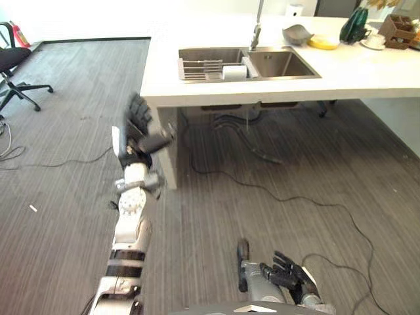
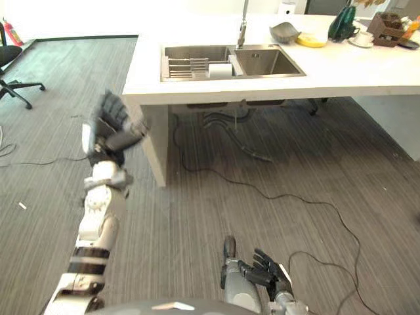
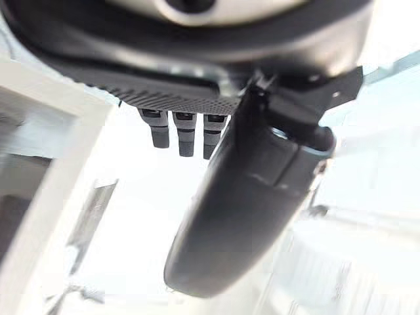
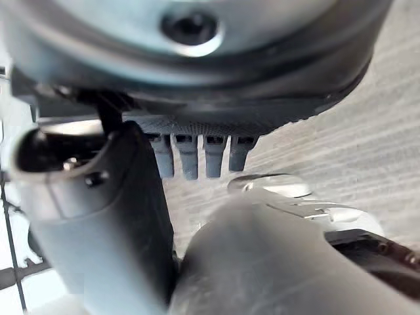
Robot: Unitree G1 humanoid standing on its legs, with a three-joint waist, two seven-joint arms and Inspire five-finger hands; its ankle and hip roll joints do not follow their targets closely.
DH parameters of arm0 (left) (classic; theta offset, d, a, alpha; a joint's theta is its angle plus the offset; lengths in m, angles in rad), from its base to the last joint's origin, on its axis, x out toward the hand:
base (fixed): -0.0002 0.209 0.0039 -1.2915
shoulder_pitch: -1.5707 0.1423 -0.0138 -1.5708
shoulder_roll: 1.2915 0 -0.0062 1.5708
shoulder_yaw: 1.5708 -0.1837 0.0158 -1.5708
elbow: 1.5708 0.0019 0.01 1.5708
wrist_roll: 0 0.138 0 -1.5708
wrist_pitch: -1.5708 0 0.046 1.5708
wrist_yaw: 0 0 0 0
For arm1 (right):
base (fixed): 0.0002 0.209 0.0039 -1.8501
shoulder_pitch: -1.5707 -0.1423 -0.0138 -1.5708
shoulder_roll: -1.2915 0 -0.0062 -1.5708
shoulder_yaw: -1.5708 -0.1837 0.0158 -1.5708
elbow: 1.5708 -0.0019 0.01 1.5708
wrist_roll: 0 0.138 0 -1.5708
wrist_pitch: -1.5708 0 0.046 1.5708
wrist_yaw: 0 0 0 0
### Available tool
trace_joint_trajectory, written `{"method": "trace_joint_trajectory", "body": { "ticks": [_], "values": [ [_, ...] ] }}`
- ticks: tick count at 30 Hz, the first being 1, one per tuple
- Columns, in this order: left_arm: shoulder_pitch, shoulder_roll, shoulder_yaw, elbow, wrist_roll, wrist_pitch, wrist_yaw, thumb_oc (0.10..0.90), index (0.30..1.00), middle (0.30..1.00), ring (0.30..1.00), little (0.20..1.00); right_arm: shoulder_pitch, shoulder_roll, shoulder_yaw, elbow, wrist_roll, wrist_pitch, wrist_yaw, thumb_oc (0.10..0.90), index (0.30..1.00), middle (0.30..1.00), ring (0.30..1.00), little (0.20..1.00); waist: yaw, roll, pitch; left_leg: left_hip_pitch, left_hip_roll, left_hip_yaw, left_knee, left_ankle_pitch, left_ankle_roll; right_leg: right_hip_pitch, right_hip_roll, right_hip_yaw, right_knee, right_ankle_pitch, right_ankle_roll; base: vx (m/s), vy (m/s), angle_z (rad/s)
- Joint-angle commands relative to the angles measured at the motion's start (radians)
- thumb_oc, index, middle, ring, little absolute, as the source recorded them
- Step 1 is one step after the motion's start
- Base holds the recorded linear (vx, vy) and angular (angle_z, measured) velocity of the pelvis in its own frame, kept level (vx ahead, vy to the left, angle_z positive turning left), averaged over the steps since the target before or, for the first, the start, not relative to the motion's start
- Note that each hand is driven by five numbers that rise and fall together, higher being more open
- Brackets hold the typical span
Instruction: Place the dishes in the dishwasher.
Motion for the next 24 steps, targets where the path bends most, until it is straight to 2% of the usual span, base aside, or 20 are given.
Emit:
{"method": "trace_joint_trajectory", "body": {
  "ticks": [1, 3, 4, 5, 7, 9, 10, 11, 12, 13, 14, 15, 16, 18, 19, 20, 21, 22, 23, 24],
  "values": [
    [-0.107, 0.036, -0.012, 0.005, 0.171, 0.079, 0.108, 0.800, 0.900, 0.900, 0.900, 0.900, 0.010, -0.044, 0.015, 0.001, -0.001, -0.028, 0.008, 0.800, 0.900, 0.900, 0.900, 0.900, -0.054, 0.020, -0.002, 0.027, 0.039, -0.067, -0.092, 0.015, -0.090, 0.100, -0.032, -0.011, -0.149, 0.232, 0.066, 0.45, -0.151, 0.60],
    [-0.142, 0.043, -0.006, -0.033, 0.213, 0.099, 0.137, 0.800, 0.900, 0.900, 0.900, 0.900, 0.029, -0.042, 0.013, 0.004, -0.003, -0.030, 0.012, 0.800, 0.900, 0.900, 0.900, 0.900, -0.073, 0.017, -0.029, 0.065, 0.041, -0.093, -0.092, -0.020, -0.101, 0.142, -0.025, 0.009, -0.150, 0.231, 0.060, 0.46, -0.188, 0.52],
    [-0.149, 0.045, -0.013, -0.032, 0.227, 0.104, 0.142, 0.800, 0.900, 0.900, 0.900, 0.900, 0.028, -0.045, 0.016, 0.007, -0.005, -0.034, 0.011, 0.800, 0.900, 0.900, 0.900, 0.900, -0.085, 0.018, -0.035, 0.084, 0.046, -0.101, -0.092, -0.035, -0.105, 0.153, -0.020, 0.030, -0.153, 0.256, 0.061, 0.40, -0.190, 0.57],
    [-0.158, 0.052, -0.011, -0.043, 0.245, 0.109, 0.146, 0.800, 0.900, 0.900, 0.900, 0.900, 0.025, -0.053, 0.016, 0.012, -0.004, -0.034, 0.014, 0.800, 0.900, 0.900, 0.900, 0.900, -0.086, 0.026, -0.047, 0.092, 0.054, -0.107, -0.092, -0.040, -0.113, 0.168, -0.018, 0.021, -0.163, 0.263, 0.060, 0.41, -0.253, 0.67],
    [-0.176, 0.082, -0.007, -0.039, 0.262, 0.116, 0.132, 0.800, 0.900, 0.900, 0.900, 0.900, -0.007, -0.075, 0.035, 0.025, -0.011, -0.036, 0.015, 0.800, 0.900, 0.900, 0.900, 0.900, -0.096, 0.046, -0.065, 0.116, 0.089, -0.117, -0.092, 0.006, -0.132, 0.180, 0.006, 0.006, -0.161, 0.290, 0.043, 0.35, -0.291, 0.28],
    [-0.182, 0.105, -0.011, -0.021, 0.254, 0.131, 0.105, 0.800, 0.900, 0.900, 0.900, 0.900, -0.037, -0.106, 0.047, 0.028, -0.014, -0.035, 0.015, 0.800, 0.900, 0.900, 0.900, 0.900, -0.085, 0.064, -0.070, 0.064, 0.110, -0.114, 0.061, 0.080, -0.166, 0.231, 0.022, -0.017, -0.179, 0.271, 0.024, 0.24, -0.223, -0.02],
    [-0.182, 0.105, -0.011, -0.021, 0.254, 0.131, 0.105, 0.800, 0.900, 0.900, 0.900, 0.900, -0.037, -0.107, 0.047, 0.028, -0.014, -0.035, 0.015, 0.800, 0.900, 0.900, 0.900, 0.900, -0.087, 0.065, -0.070, 0.060, 0.112, -0.116, 0.067, 0.077, -0.167, 0.231, 0.023, -0.020, -0.179, 0.271, 0.023, 0.29, -0.295, 0.07],
    [-0.185, 0.142, -0.022, 0.015, 0.253, 0.156, 0.075, 0.800, 0.900, 0.900, 0.900, 0.900, -0.060, -0.132, 0.056, 0.022, -0.009, -0.032, 0.022, 0.800, 0.900, 0.900, 0.900, 0.900, -0.073, 0.066, -0.055, -0.031, 0.132, -0.090, 0.313, 0.185, -0.205, 0.295, 0.030, -0.040, -0.179, 0.227, -0.007, 0.32, -0.393, 0.13],
    [-0.185, 0.167, -0.042, 0.028, 0.218, 0.164, 0.039, 0.800, 0.900, 0.900, 0.900, 0.900, -0.087, -0.159, 0.069, 0.012, -0.006, -0.026, 0.013, 0.800, 0.900, 0.900, 0.900, 0.900, -0.030, 0.026, -0.019, -0.138, 0.056, -0.126, 0.512, 0.228, -0.208, 0.346, 0.001, -0.035, -0.179, 0.203, -0.038, 0.35, -0.382, 0.22],
    [-0.185, 0.167, -0.042, 0.029, 0.217, 0.164, 0.039, 0.800, 0.900, 0.900, 0.900, 0.900, -0.087, -0.158, 0.069, 0.013, -0.006, -0.026, 0.013, 0.800, 0.900, 0.900, 0.900, 0.900, -0.031, 0.033, -0.020, -0.139, 0.063, -0.128, 0.520, 0.217, -0.208, 0.349, 0.007, -0.038, -0.179, 0.195, -0.037, 0.23, -0.289, 0.23],
    [-0.181, 0.185, -0.044, 0.036, 0.223, 0.180, 0.038, 0.800, 0.900, 0.900, 0.900, 0.900, -0.100, -0.164, 0.072, 0.008, 0.006, -0.016, 0.019, 0.800, 0.900, 0.900, 0.900, 0.900, -0.018, 0.019, -0.007, -0.173, 0.037, -0.115, 0.600, 0.211, -0.209, 0.370, 0.001, -0.030, -0.179, 0.191, -0.047, 0.10, -0.086, 0.00],
    [-0.182, 0.185, -0.044, 0.036, 0.223, 0.180, 0.038, 0.800, 0.900, 0.900, 0.900, 0.900, -0.100, -0.164, 0.072, 0.008, 0.006, -0.016, 0.019, 0.800, 0.900, 0.900, 0.900, 0.900, -0.018, 0.020, -0.007, -0.174, 0.038, -0.115, 0.601, 0.210, -0.209, 0.370, 0.002, -0.030, -0.179, 0.191, -0.047, 0.24, -0.254, -0.11],
    [-0.178, 0.194, -0.056, 0.036, 0.218, 0.198, 0.016, 0.800, 0.900, 0.900, 0.900, 0.900, -0.092, -0.171, 0.082, -0.008, 0.003, -0.012, 0.023, 0.800, 0.900, 0.900, 0.900, 0.900, 0.001, -0.002, 0.005, -0.257, 0.041, -0.062, 0.612, 0.212, -0.195, 0.408, -0.006, -0.021, -0.179, 0.167, -0.064, 0.25, -0.193, -0.07],
    [-0.180, 0.209, -0.077, 0.028, 0.245, 0.216, -0.020, 0.800, 0.900, 0.900, 0.900, 0.900, -0.089, -0.183, 0.081, 0.004, 0.000, -0.007, 0.022, 0.800, 0.900, 0.900, 0.900, 0.900, 0.025, 0.005, 0.012, -0.328, 0.039, -0.027, 0.516, 0.203, -0.181, 0.439, 0.005, -0.021, -0.179, 0.140, -0.066, 0.33, -0.139, 0.28],
    [-0.173, 0.212, -0.090, 0.020, 0.263, 0.224, -0.046, 0.800, 0.900, 0.900, 0.900, 0.900, -0.086, -0.186, 0.077, 0.006, 0.000, -0.007, 0.019, 0.800, 0.900, 0.900, 0.900, 0.900, 0.037, 0.015, 0.015, -0.350, 0.048, -0.009, 0.413, 0.197, -0.167, 0.457, 0.018, -0.018, -0.179, 0.119, -0.066, 0.33, -0.007, 0.21],
    [-0.167, 0.219, -0.102, 0.016, 0.281, 0.229, -0.065, 0.800, 0.900, 0.900, 0.900, 0.900, -0.085, -0.186, 0.075, 0.016, 0.002, -0.008, 0.018, 0.800, 0.900, 0.900, 0.900, 0.900, 0.045, 0.027, 0.012, -0.366, 0.053, 0.001, 0.301, 0.192, -0.152, 0.466, 0.033, -0.020, -0.179, 0.107, -0.062, 0.24, 0.019, 0.03],
    [-0.167, 0.219, -0.102, 0.016, 0.281, 0.229, -0.065, 0.800, 0.900, 0.900, 0.900, 0.900, -0.085, -0.186, 0.075, 0.016, 0.002, -0.008, 0.018, 0.800, 0.900, 0.900, 0.900, 0.900, 0.045, 0.027, 0.012, -0.366, 0.053, 0.001, 0.301, 0.192, -0.152, 0.466, 0.033, -0.020, -0.179, 0.107, -0.062, 0.22, 0.033, -0.06],
    [-0.158, 0.228, -0.110, 0.007, 0.308, 0.238, -0.091, 0.800, 0.900, 0.900, 0.900, 0.900, -0.083, -0.190, 0.069, 0.028, 0.000, -0.009, 0.020, 0.800, 0.900, 0.900, 0.900, 0.900, 0.056, 0.037, 0.012, -0.354, 0.044, -0.001, 0.204, 0.195, -0.142, 0.479, 0.045, -0.017, -0.179, 0.094, -0.062, 0.25, 0.035, -0.04],
    [-0.143, 0.232, -0.110, -0.009, 0.325, 0.242, -0.109, 0.800, 0.900, 0.900, 0.900, 0.900, -0.079, -0.190, 0.065, 0.038, -0.002, -0.009, 0.021, 0.800, 0.900, 0.900, 0.900, 0.900, 0.067, 0.050, 0.012, -0.342, 0.038, -0.005, 0.067, 0.249, -0.147, 0.499, 0.061, -0.014, -0.179, 0.076, -0.061, 0.45, 0.068, -0.37],
    [-0.134, 0.248, -0.125, -0.041, 0.356, 0.247, -0.137, 0.800, 0.900, 0.900, 0.900, 0.900, -0.083, -0.189, 0.074, 0.052, -0.019, -0.009, 0.021, 0.800, 0.900, 0.900, 0.900, 0.900, 0.083, 0.056, 0.007, -0.347, 0.053, -0.007, -0.027, 0.294, -0.165, 0.541, 0.069, -0.016, -0.179, 0.047, -0.062, 0.39, 0.066, -0.42]
  ]
}}
